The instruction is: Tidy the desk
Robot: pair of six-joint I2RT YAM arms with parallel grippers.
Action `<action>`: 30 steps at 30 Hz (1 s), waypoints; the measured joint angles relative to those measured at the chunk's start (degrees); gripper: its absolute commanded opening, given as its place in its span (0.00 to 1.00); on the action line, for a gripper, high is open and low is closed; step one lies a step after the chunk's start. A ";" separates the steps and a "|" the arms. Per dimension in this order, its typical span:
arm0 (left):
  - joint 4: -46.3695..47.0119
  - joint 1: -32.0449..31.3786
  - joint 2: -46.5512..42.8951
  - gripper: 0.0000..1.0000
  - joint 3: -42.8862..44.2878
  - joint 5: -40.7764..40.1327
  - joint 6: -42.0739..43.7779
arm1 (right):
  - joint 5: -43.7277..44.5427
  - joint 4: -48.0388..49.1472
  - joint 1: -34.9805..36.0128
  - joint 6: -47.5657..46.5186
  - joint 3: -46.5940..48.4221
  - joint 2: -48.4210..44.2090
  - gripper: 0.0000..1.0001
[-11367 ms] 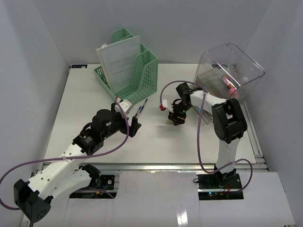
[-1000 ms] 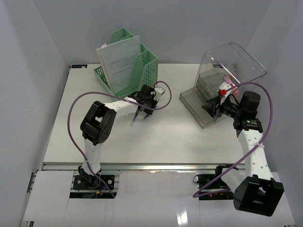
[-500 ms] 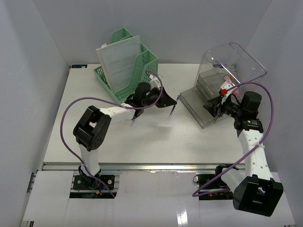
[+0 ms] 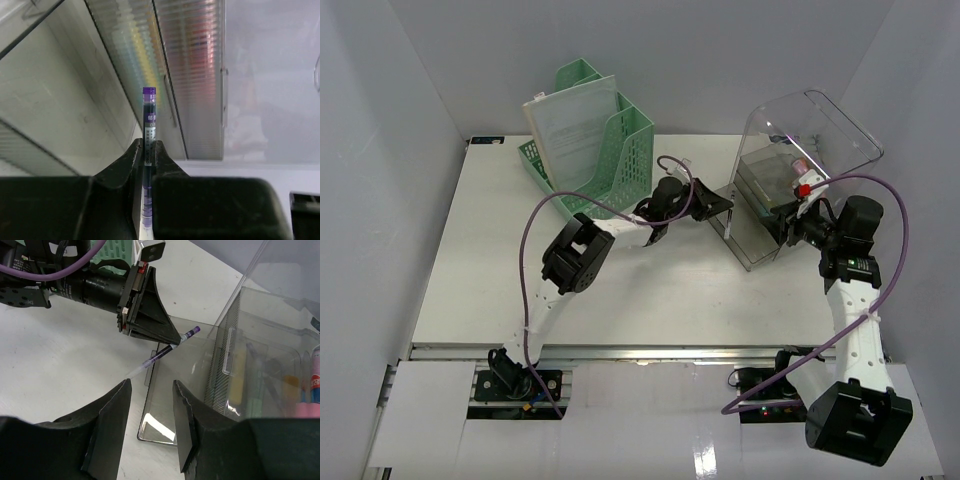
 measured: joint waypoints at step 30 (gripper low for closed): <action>-24.49 1.96 -26.73 0.85 -11.77 -7.62 32.77 | -9.56 -3.21 5.16 -3.02 -0.89 2.58 0.59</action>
